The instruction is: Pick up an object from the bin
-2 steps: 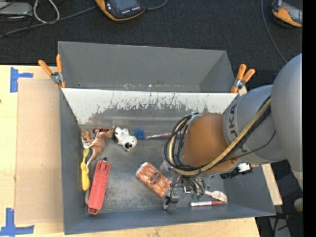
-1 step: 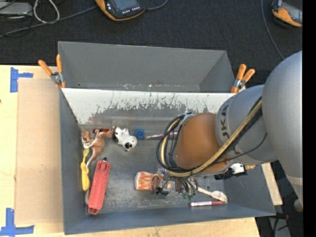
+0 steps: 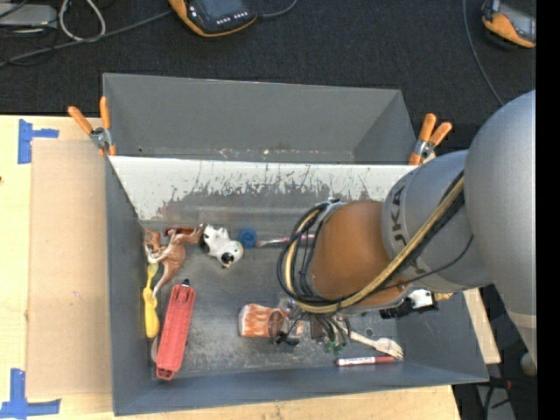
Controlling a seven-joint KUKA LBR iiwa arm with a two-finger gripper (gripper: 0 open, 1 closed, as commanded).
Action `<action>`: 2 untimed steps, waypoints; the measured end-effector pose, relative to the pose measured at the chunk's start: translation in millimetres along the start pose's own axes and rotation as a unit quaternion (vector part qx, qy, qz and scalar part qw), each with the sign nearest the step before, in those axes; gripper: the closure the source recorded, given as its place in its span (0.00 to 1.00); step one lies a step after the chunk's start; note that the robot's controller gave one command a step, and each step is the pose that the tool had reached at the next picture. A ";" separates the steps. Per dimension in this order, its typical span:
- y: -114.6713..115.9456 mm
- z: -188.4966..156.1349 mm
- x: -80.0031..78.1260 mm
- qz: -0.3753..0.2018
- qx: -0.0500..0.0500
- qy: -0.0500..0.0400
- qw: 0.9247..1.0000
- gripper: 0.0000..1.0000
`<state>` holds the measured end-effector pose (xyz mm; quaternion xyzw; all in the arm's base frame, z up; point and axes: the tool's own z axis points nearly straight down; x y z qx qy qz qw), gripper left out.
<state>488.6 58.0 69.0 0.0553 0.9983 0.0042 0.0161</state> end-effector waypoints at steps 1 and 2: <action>-13.3 -110.7 -7.8 0.003 0.000 0.000 1.000 1.00; 4.3 -147.7 -17.4 -0.019 0.001 0.006 1.000 1.00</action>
Offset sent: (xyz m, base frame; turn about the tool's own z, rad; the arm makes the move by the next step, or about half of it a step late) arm 0.0127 0.0012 0.1488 -0.0417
